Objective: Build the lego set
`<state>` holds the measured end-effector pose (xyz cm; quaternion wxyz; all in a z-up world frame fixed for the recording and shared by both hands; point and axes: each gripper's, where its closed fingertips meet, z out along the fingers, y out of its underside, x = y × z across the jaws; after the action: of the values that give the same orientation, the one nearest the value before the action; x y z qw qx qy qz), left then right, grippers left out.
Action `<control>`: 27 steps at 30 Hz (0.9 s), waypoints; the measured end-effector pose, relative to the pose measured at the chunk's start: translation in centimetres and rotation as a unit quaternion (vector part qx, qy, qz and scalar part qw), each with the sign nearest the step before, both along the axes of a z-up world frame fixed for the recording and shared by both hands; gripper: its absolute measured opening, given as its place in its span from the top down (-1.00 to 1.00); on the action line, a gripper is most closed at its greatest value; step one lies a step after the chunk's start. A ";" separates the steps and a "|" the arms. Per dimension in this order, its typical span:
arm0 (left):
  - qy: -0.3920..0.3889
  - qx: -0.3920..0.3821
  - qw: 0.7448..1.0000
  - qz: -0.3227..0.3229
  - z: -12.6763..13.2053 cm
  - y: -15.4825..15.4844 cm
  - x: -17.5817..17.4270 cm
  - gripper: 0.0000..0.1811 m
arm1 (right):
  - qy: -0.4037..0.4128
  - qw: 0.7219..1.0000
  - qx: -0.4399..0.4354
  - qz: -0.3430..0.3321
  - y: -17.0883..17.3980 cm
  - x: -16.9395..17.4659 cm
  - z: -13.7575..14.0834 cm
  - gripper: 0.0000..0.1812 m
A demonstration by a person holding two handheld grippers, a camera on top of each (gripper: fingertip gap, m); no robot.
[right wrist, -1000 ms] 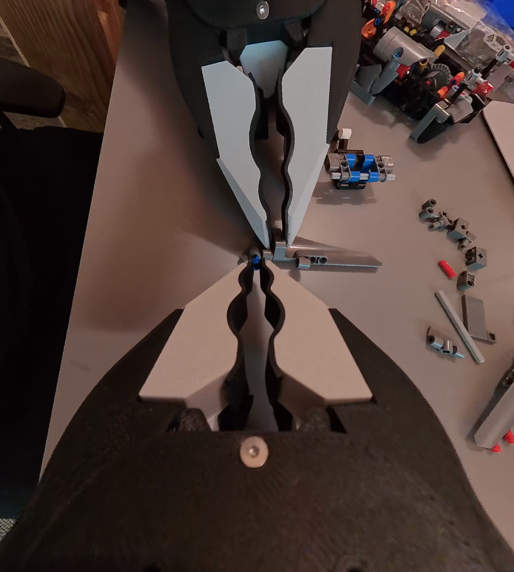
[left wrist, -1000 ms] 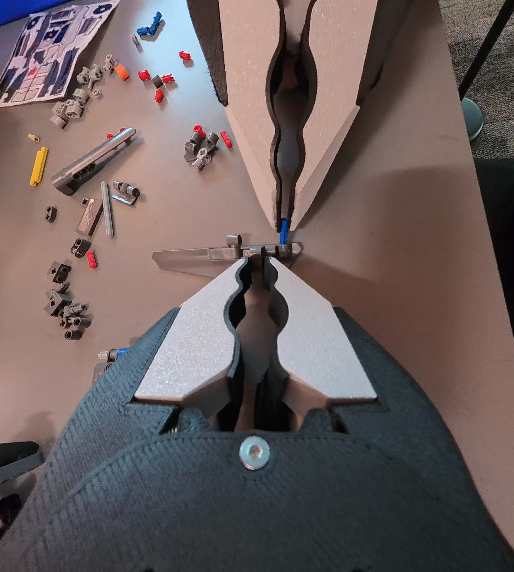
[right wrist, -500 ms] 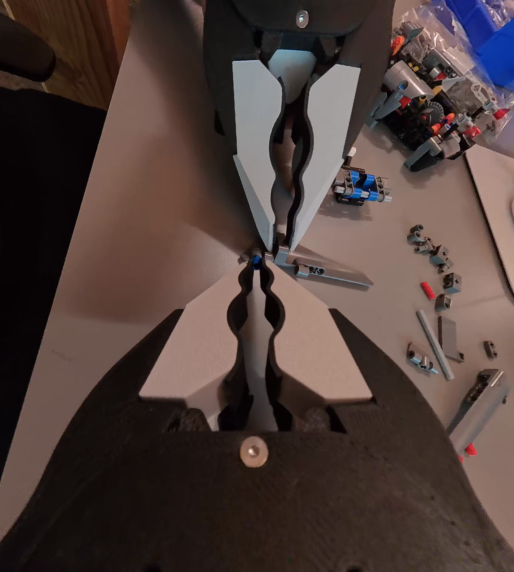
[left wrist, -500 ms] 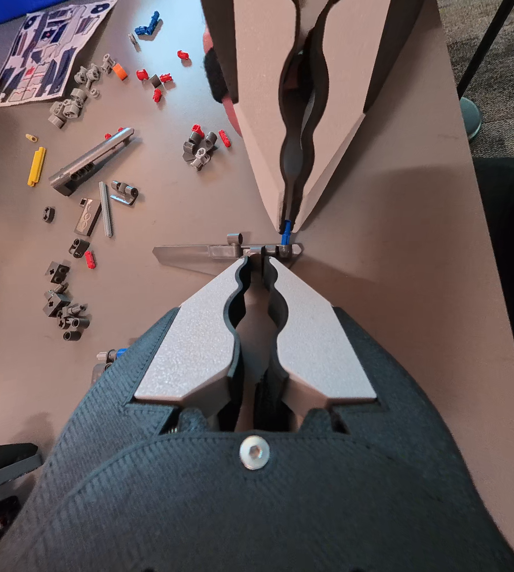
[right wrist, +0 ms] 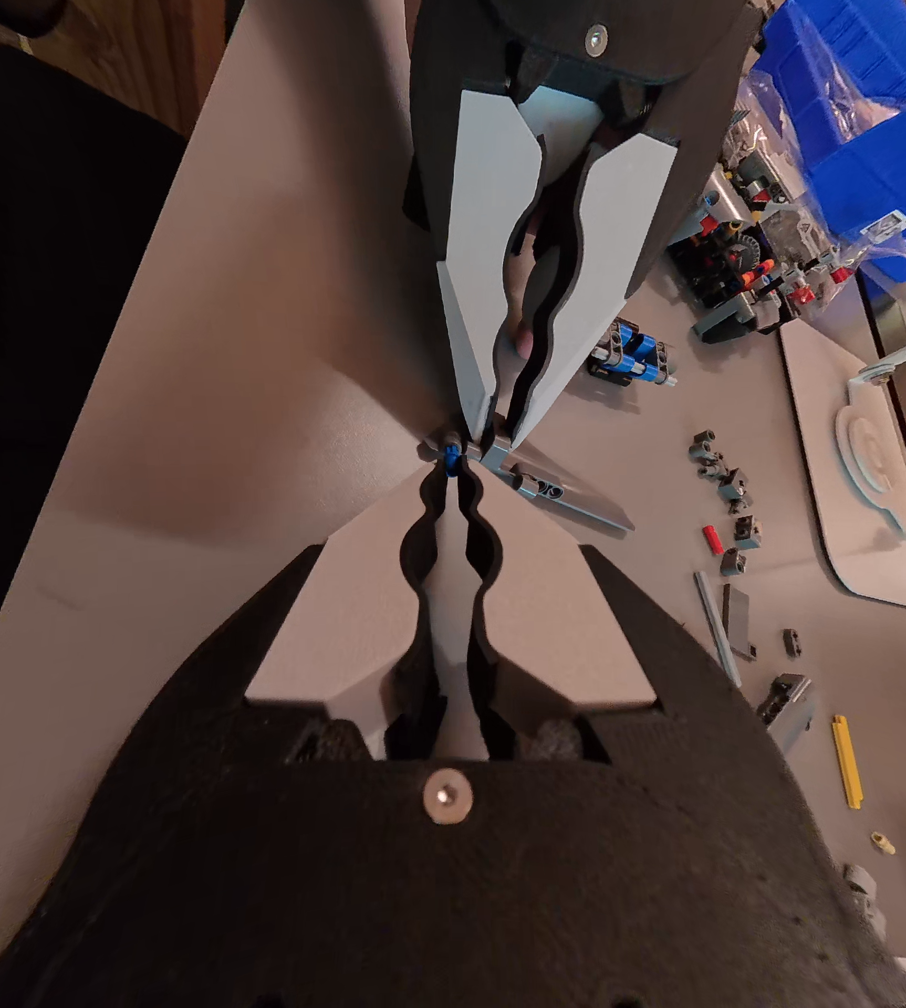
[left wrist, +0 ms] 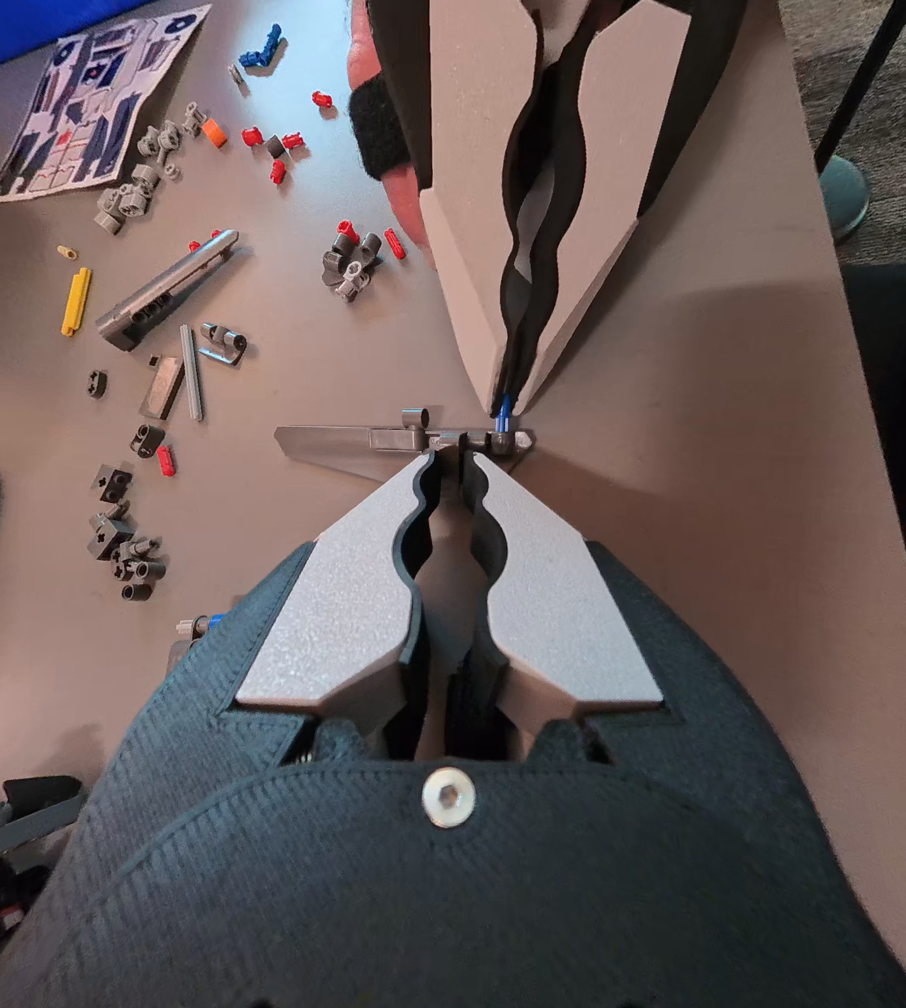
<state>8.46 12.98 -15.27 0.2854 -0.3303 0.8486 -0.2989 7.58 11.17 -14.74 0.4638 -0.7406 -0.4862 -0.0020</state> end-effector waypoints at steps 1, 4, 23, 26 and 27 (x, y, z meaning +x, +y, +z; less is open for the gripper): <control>-0.003 0.004 1.000 0.000 0.0 0.0 0.0 0.93 | -0.003 1.000 0.001 -0.001 0.0 0.0 0.0 0.99; -0.008 0.011 1.000 0.001 0.0 0.0 0.0 0.93 | -0.011 1.000 0.000 -0.004 0.1 -0.1 0.0 0.99; -0.009 0.014 1.000 0.002 0.0 0.0 0.1 0.93 | -0.034 0.999 -0.010 -0.010 0.3 -0.3 -0.2 0.98; -0.005 0.024 1.000 -0.002 0.0 0.0 0.1 0.93 | -0.035 0.999 -0.006 -0.012 0.3 -0.2 -0.3 0.96; -0.005 0.037 0.999 -0.004 0.0 0.0 0.1 0.93 | -0.036 0.999 -0.004 -0.011 0.2 -0.2 -0.3 0.95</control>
<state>8.57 13.00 -15.29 0.3004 -0.3147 0.8589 -0.2703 7.42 11.39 -15.06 0.4428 -0.7473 -0.4944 -0.0318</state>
